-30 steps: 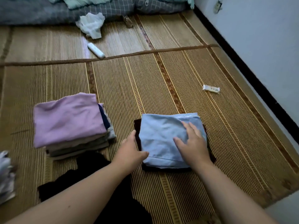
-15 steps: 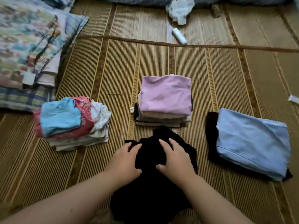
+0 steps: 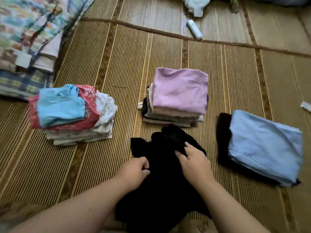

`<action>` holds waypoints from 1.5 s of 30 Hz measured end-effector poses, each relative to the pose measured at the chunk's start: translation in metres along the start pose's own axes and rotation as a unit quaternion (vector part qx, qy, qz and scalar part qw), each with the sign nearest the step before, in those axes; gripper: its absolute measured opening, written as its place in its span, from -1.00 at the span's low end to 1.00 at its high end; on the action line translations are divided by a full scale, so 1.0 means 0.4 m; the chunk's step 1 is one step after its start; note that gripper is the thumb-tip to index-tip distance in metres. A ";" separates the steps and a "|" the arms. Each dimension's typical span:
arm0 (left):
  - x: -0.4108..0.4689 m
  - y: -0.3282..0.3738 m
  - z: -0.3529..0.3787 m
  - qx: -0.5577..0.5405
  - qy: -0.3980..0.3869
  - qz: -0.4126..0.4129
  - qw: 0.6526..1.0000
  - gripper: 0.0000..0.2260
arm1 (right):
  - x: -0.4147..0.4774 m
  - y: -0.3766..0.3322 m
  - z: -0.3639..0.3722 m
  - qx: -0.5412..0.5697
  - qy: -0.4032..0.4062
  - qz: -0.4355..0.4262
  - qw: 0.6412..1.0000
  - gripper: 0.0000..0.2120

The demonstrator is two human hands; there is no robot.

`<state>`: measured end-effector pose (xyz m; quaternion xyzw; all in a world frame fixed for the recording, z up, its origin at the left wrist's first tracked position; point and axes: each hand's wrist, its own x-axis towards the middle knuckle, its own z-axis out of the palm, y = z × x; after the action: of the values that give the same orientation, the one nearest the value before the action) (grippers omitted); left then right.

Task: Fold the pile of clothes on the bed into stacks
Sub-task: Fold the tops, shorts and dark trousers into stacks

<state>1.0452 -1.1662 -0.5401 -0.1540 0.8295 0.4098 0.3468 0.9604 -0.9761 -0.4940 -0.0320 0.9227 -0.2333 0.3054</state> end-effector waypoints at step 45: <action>-0.788 0.954 -0.720 -0.087 0.244 0.432 0.864 -0.26 | -0.745 -0.596 -1.182 0.602 -0.043 -0.399 0.691 -0.60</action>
<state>0.9345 -1.1663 0.0218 0.0948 0.8325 0.5379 -0.0931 0.9088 -0.9336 0.1099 -0.2167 0.4708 -0.8367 0.1770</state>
